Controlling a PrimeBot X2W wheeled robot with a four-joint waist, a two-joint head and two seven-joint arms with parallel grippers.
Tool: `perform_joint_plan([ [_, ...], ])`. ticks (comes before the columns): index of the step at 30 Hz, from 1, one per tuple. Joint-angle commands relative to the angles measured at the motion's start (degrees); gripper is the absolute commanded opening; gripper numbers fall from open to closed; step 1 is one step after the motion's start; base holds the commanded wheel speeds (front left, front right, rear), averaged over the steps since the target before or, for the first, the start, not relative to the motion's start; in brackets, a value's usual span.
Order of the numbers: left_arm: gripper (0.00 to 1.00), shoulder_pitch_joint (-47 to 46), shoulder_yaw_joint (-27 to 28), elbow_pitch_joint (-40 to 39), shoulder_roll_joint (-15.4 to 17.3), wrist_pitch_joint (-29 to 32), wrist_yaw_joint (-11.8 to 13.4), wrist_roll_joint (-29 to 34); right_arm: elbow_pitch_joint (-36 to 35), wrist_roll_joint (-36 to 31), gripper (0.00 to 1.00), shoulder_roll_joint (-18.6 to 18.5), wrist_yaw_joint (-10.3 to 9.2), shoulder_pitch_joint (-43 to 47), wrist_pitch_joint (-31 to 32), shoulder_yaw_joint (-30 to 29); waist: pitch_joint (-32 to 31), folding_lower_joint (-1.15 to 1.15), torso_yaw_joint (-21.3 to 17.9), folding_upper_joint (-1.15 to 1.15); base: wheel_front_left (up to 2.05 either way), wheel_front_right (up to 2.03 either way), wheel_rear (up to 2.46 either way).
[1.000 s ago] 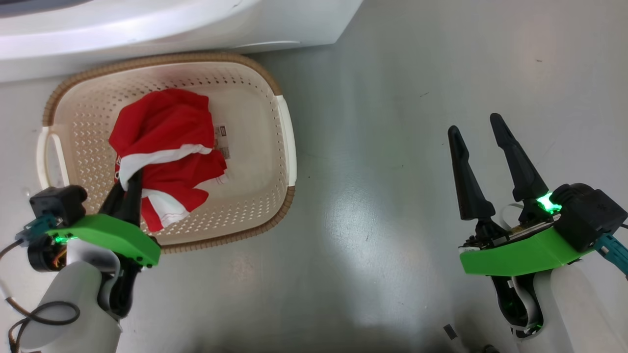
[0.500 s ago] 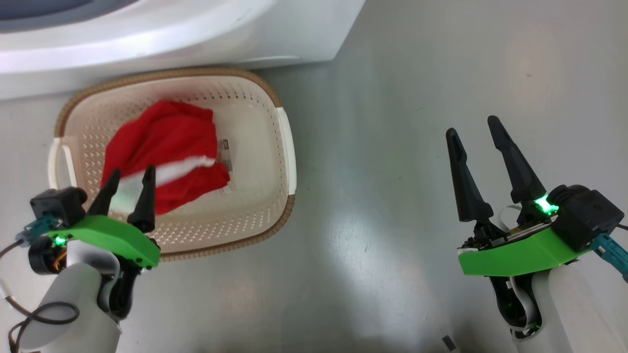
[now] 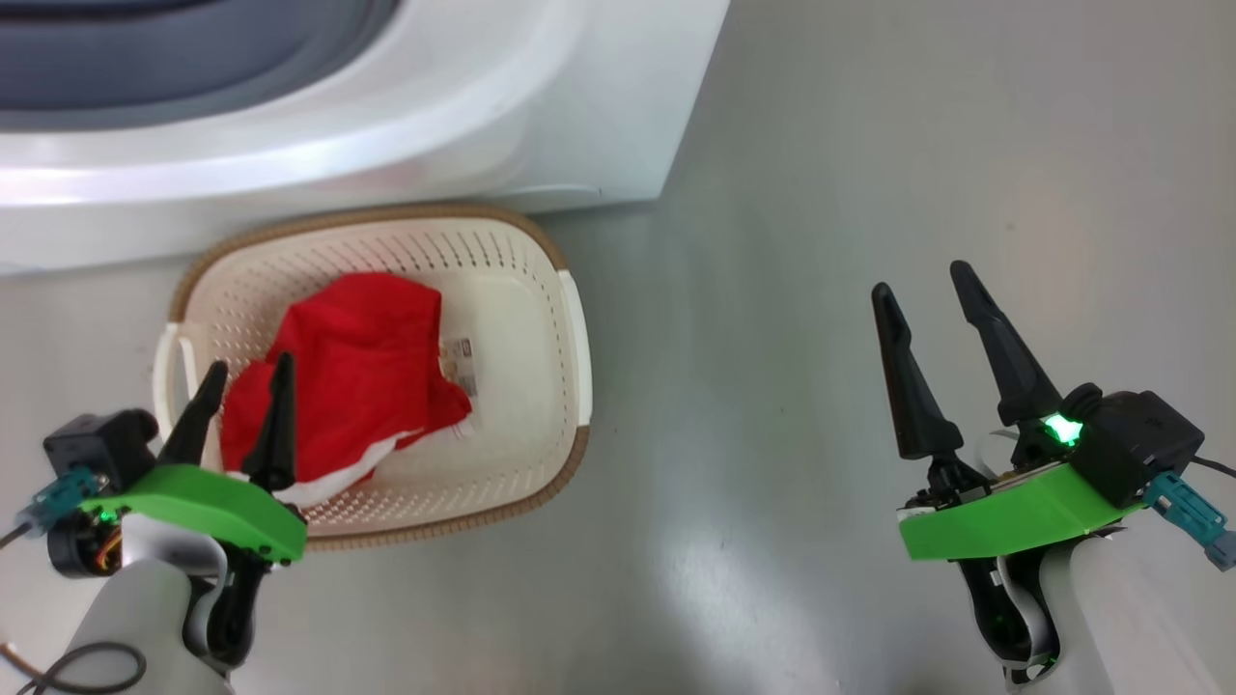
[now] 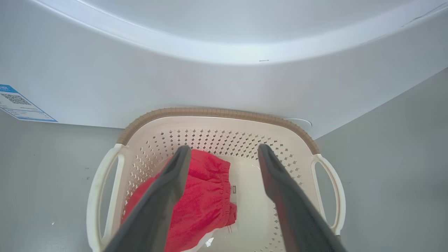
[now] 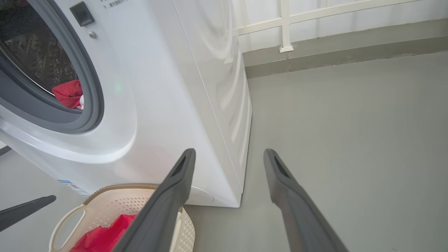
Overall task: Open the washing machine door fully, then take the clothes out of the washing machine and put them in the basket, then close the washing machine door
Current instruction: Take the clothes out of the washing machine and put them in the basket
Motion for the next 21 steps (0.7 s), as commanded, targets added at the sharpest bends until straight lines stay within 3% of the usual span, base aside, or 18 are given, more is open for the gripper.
perform_joint_plan([
  [1,1.00,2.23,2.52,-1.62,2.16,-0.31,0.09,1.04,-0.98,-0.08,1.00,0.13,0.37,1.64,-0.36,0.80,-2.84,0.00,0.58,0.00,0.00,0.00,0.00],
  [21,1.00,12.60,12.82,-17.94,-2.34,-0.31,0.09,10.57,2.84,-1.29,1.00,0.13,0.37,6.30,-0.36,-0.48,-17.11,0.00,4.56,0.00,0.00,0.00,0.00],
])
